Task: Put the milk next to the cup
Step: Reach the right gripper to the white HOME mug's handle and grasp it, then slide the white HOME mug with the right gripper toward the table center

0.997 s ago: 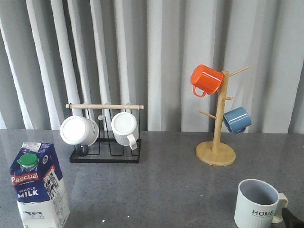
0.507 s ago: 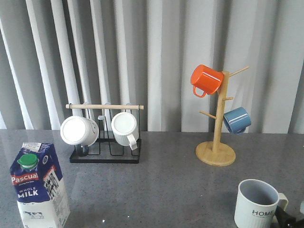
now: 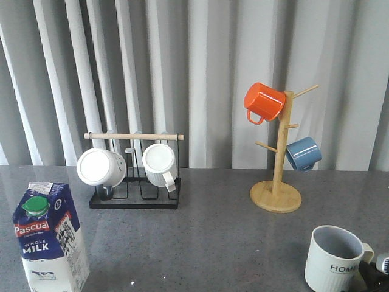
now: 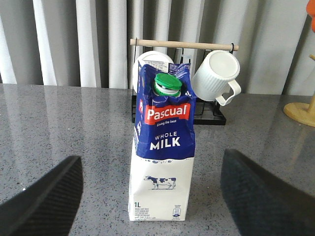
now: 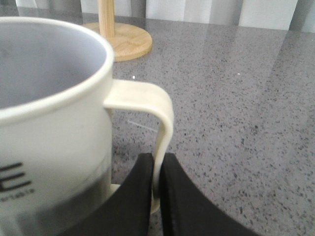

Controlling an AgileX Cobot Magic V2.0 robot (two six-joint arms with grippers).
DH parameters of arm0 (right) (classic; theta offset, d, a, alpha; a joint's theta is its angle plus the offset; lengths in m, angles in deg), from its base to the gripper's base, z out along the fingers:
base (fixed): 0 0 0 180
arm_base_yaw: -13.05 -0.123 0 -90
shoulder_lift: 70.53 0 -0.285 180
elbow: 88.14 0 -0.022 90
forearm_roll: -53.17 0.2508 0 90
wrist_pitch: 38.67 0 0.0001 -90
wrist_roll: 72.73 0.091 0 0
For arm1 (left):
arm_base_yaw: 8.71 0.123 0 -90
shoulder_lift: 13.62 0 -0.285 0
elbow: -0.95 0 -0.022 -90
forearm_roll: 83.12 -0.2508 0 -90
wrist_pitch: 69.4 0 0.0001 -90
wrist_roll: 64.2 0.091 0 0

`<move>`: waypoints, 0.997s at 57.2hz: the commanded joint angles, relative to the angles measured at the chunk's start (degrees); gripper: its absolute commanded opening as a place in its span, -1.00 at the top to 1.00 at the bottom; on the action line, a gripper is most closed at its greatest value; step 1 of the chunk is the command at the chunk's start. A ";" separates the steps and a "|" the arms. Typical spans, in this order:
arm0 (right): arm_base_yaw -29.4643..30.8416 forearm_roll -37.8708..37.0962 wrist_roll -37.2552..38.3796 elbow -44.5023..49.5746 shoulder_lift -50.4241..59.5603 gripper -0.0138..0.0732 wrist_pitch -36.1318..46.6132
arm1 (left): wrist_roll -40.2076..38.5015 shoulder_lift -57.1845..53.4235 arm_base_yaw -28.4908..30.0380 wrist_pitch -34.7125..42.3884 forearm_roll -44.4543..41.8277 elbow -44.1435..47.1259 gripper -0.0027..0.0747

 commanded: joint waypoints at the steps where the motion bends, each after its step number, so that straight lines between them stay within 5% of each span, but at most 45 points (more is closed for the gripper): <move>1: -0.17 -0.78 2.93 -1.41 1.77 0.70 5.17 | -0.09 0.40 -0.29 4.31 0.16 -2.00 -0.53; 18: -14.43 7.51 4.26 -4.89 6.90 0.69 -0.37 | -0.09 0.40 -0.29 4.31 0.16 -2.00 -0.53; 34: -34.68 34.41 -6.93 -13.63 5.59 0.69 -8.87 | -0.09 0.40 -0.29 4.31 0.16 -2.00 -0.53; 46: -44.97 53.38 -22.31 -17.70 -0.72 0.69 -5.44 | -0.09 0.40 -0.29 4.31 0.16 -2.00 -0.53; 57: -49.52 66.97 -25.03 -18.12 -4.54 0.69 1.28 | -0.09 0.40 -0.29 4.31 0.16 -2.00 -0.53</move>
